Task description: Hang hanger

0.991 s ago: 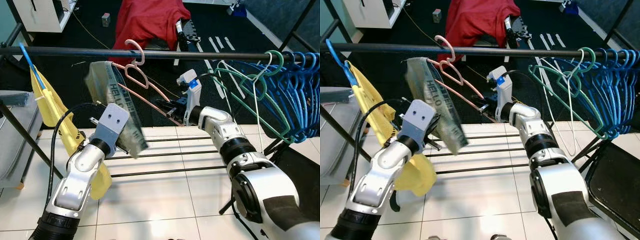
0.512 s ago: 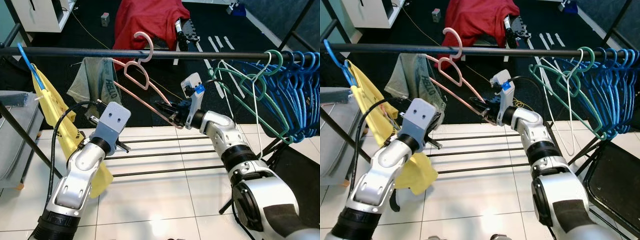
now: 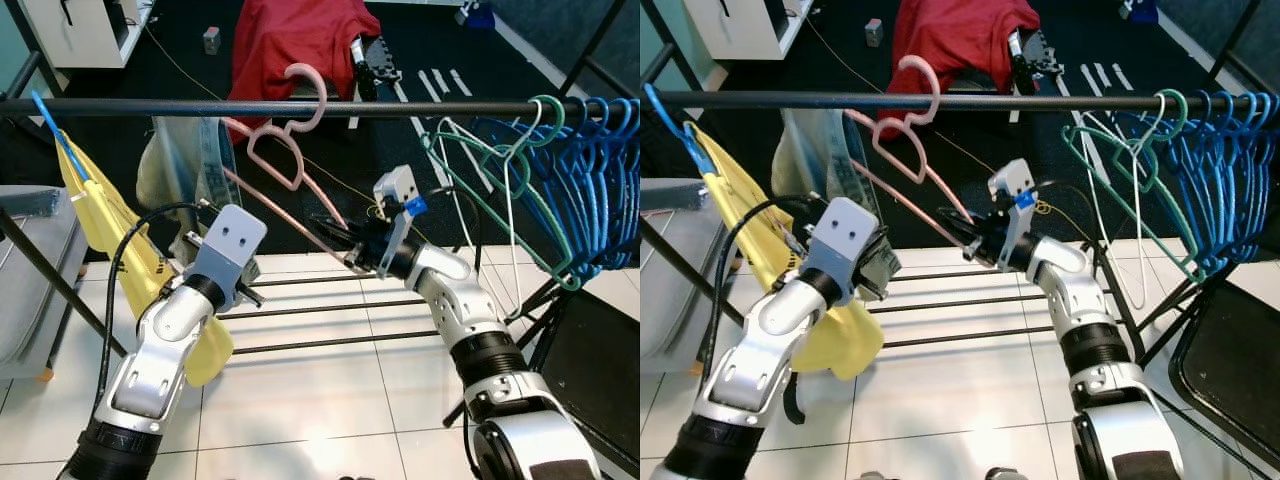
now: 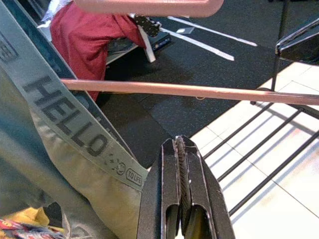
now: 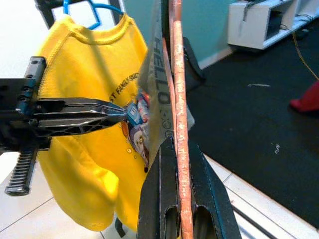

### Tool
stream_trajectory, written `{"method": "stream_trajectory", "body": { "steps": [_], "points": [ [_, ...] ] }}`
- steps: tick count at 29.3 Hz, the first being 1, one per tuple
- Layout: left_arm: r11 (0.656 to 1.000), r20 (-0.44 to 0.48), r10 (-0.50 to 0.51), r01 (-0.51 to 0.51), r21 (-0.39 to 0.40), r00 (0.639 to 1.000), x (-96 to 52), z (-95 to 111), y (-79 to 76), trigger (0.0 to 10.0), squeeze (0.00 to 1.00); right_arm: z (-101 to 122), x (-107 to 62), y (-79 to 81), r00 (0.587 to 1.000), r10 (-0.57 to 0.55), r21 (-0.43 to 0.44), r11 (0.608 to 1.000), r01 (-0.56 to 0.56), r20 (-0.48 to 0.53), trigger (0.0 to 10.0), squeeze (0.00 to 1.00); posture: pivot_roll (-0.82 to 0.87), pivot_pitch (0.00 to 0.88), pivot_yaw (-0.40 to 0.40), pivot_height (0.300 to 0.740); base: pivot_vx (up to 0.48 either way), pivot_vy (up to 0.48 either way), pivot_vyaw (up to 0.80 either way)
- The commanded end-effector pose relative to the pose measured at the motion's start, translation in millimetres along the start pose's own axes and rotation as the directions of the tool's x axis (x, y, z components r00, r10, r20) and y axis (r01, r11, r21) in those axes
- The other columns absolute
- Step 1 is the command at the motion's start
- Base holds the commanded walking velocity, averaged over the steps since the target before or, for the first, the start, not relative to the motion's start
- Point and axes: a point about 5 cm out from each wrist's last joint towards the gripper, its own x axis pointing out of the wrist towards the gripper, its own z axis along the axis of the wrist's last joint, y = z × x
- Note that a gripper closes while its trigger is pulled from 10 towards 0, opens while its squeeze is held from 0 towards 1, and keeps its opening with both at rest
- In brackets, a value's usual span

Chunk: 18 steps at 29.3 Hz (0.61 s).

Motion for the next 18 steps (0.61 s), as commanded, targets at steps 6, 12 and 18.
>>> {"method": "stream_trajectory", "body": {
  "steps": [6,12,18],
  "points": [
    [0.999,0.002,-0.039,0.039,0.013,0.999,0.6,-0.5,-6.3,10.0,0.00,-33.4,-26.0,13.3,0.994,-0.046,-0.012,0.999,0.045,-0.099,0.0,0.00,-0.04,0.164,-0.006,0.740,0.000,0.000,0.00],
    [0.999,0.005,-0.046,0.046,0.017,0.999,1.5,0.1,-8.3,10.0,0.00,-43.8,-34.1,23.8,0.989,-0.066,-0.014,0.998,0.065,-0.130,0.0,0.00,-0.05,0.158,-0.007,0.740,0.000,0.000,0.00],
    [0.999,0.009,-0.042,0.042,0.021,0.999,0.4,0.8,-7.9,10.0,0.00,-53.8,-45.1,39.1,0.988,-0.073,-0.019,0.997,0.071,-0.139,0.0,0.00,-0.04,0.160,-0.008,0.740,0.000,0.000,0.00]
  ]
}}
